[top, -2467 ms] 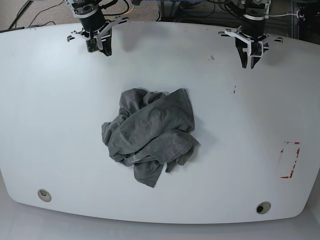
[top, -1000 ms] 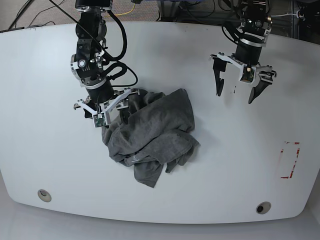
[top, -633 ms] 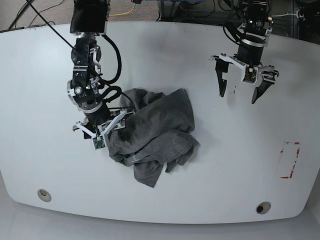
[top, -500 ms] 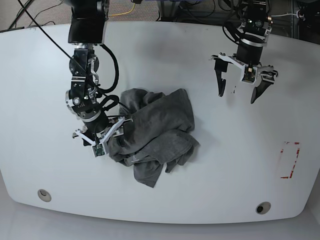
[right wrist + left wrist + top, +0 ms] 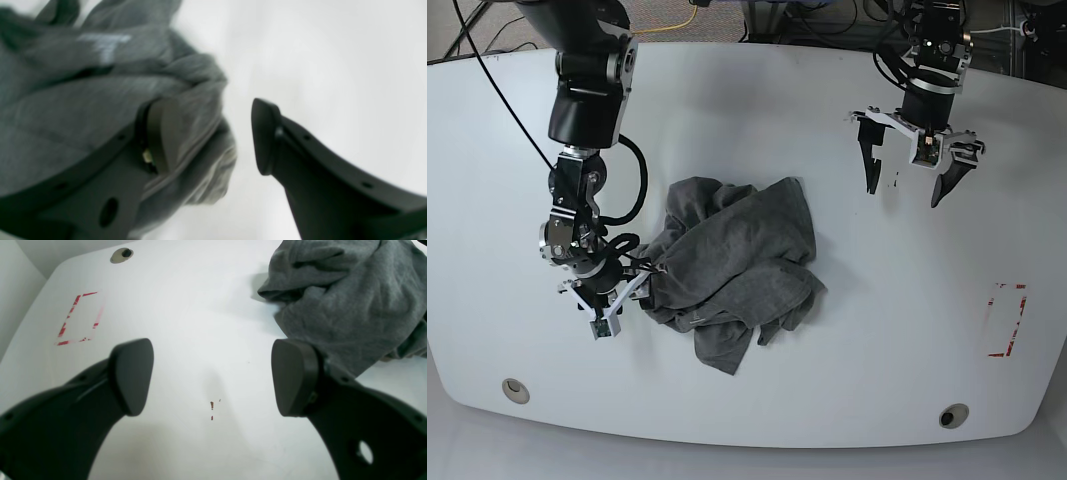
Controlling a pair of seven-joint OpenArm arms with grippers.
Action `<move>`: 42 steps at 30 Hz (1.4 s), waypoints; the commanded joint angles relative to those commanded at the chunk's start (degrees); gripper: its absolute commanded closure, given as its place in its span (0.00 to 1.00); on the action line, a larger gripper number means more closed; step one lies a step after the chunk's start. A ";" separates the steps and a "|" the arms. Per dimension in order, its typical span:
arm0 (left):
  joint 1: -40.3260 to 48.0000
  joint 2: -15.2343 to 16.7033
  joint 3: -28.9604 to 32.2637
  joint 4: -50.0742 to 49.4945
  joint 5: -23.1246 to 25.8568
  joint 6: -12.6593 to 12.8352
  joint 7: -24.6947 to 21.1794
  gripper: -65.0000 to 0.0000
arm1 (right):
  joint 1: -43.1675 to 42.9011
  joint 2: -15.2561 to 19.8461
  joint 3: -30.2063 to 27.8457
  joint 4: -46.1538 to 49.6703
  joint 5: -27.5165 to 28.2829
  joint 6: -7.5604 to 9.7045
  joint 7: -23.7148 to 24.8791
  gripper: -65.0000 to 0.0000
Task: Layout the t-shirt on the table in an organized manner, then fold the t-shirt properly
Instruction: 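Close the right gripper on the t-shirt fabric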
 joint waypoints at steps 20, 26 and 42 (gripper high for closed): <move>-2.55 -0.18 0.00 -0.09 0.00 0.00 4.66 0.19 | 5.54 -0.09 0.09 -17.05 1.58 3.60 4.66 0.49; -2.64 -0.09 0.00 -0.09 0.00 0.00 4.66 0.19 | 5.54 -0.09 -0.09 -19.43 4.13 3.60 5.36 0.49; -2.64 0.00 0.09 -0.18 0.00 0.00 4.66 0.19 | 6.42 -0.53 -0.18 -10.99 4.04 3.60 2.20 0.98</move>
